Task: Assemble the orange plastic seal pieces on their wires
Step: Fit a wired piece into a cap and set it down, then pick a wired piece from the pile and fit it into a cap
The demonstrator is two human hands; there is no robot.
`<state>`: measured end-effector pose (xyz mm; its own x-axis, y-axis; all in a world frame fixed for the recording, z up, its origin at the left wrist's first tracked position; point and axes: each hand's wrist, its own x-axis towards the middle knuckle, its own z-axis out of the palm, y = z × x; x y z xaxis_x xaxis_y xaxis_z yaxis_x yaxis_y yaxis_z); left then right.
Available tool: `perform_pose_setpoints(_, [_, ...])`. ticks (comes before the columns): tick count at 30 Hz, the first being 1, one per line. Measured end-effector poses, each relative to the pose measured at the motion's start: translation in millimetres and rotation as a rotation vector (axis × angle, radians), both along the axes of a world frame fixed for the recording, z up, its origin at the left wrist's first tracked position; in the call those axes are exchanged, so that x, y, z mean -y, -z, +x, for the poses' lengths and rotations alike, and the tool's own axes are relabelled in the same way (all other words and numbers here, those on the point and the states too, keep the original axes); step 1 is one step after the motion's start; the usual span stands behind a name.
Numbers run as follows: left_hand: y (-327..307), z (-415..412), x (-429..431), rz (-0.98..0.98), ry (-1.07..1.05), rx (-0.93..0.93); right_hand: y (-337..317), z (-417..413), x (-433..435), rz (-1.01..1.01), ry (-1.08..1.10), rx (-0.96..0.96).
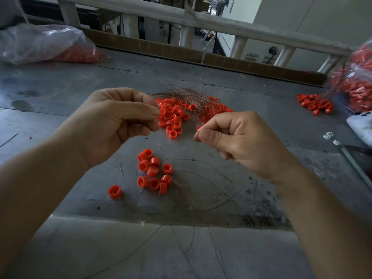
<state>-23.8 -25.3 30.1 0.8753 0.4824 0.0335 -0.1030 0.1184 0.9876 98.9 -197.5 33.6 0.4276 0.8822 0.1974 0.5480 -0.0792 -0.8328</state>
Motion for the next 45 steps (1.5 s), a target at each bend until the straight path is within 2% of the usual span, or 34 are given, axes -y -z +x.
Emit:
perform_pose_setpoints(5, [2, 0, -6, 0.145, -0.071, -0.048, 5, 11, 3, -0.055, 0.027, 0.166])
perform_pose_setpoints(10, [7, 0, -3, 0.605, 0.025, -0.169, 12, 22, 3, -0.169, -0.001, 0.283])
perform_pose_setpoints(14, [16, 3, -6, 0.805, 0.101, -0.303, 15, 24, 3, -0.313, -0.051, 0.303])
perform_pose_setpoints(18, [20, 4, -6, 0.831, 0.227, -0.380, 16, 24, 3, -0.419, -0.070, 0.285])
perform_pose_setpoints(22, [19, 4, -6, 0.816, 0.283, -0.357, 15, 25, 3, -0.464, -0.065, 0.281])
perform_pose_setpoints(24, [20, 4, -5, 0.801, 0.266, -0.345, 14, 25, 3, -0.438, -0.040, 0.263])
perform_pose_setpoints(27, [24, 8, -5, 0.797, 0.118, -0.273, 14, 26, 3, -0.417, 0.013, 0.282])
perform_pose_setpoints(30, [32, 12, -7, 0.935, -0.041, -0.188, 12, 28, 3, -0.369, 0.116, 0.337])
perform_pose_setpoints(34, [43, 20, -6, 1.178, -0.115, -0.234, 12, 33, 4, -0.314, 0.300, 0.403])
perform_pose_setpoints(40, [51, 28, -2, 1.262, -0.070, -0.273, 19, 42, 5, -0.318, 0.489, 0.450])
perform_pose_setpoints(45, [51, 31, -1, 1.263, -0.017, -0.310, 25, 47, 4, -0.323, 0.549, 0.449])
